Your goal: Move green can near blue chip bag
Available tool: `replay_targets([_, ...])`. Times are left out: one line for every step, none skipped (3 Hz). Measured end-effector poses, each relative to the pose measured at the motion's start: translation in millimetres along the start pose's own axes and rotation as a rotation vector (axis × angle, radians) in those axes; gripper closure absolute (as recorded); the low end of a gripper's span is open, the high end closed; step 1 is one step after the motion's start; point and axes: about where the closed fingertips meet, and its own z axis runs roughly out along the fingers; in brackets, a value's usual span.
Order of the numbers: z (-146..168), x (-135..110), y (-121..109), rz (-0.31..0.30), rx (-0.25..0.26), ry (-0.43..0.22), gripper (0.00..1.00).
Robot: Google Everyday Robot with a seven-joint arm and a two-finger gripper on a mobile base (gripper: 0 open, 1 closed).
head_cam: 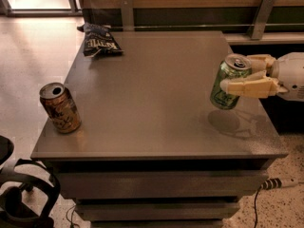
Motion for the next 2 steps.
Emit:
replay_targets([2.2, -30.3, -21.4, -0.003, 0.093, -0.024, 1.00])
replay_targets([13.0, -55.3, -40.8, -0.023, 0.185, -0.010, 1.00])
